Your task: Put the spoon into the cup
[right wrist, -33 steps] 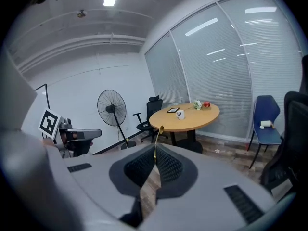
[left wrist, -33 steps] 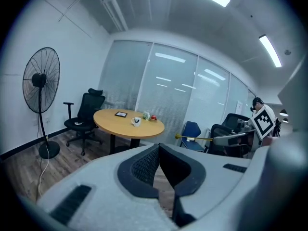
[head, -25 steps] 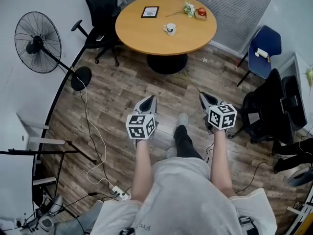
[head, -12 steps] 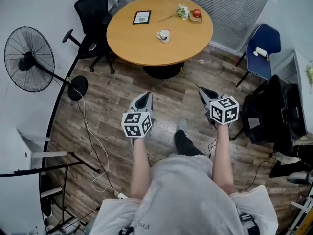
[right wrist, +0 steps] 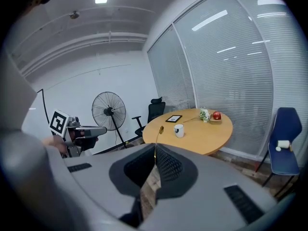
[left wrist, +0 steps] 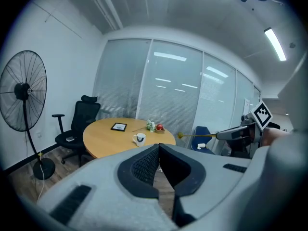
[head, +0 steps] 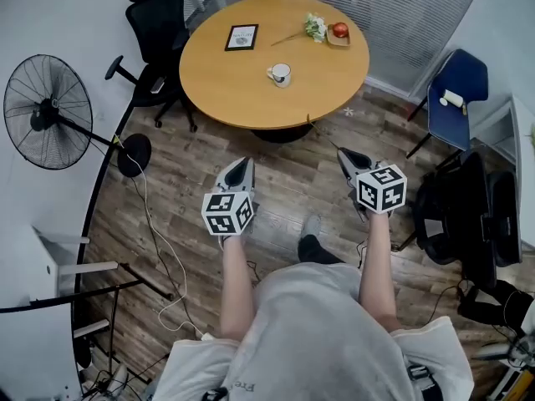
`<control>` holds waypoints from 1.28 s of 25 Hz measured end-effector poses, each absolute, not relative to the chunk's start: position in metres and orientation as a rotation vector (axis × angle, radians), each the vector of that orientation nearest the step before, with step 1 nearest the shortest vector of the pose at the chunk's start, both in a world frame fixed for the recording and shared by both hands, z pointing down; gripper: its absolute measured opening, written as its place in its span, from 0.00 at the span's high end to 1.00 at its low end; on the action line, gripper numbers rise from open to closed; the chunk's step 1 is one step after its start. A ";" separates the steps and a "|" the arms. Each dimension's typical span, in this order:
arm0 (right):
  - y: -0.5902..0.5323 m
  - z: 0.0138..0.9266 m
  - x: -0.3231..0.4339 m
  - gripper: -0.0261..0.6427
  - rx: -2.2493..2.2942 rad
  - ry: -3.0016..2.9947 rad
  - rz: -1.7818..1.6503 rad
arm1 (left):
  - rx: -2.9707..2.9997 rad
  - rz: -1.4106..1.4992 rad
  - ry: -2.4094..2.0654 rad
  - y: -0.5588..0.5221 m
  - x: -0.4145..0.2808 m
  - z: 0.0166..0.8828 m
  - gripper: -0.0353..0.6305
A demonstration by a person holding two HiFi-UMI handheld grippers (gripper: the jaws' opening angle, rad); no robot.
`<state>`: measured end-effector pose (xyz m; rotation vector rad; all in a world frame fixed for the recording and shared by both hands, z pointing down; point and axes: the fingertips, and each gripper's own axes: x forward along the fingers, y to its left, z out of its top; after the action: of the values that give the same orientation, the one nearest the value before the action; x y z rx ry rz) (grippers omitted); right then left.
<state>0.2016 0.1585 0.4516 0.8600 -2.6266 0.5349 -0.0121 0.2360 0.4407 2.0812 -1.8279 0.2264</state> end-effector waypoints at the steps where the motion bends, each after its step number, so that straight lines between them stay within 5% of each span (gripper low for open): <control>1: 0.151 0.452 0.201 0.96 0.856 -2.633 0.548 | 2.077 0.226 -1.830 0.228 -0.013 0.441 0.93; 32: 0.012 0.508 0.195 0.96 0.753 -2.684 0.737 | 1.865 0.289 -1.956 0.131 -0.037 0.483 0.93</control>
<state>0.1950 0.0124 0.5075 0.7528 -2.6839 0.7368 -0.0375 0.1314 0.4829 1.8654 -1.9562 0.2886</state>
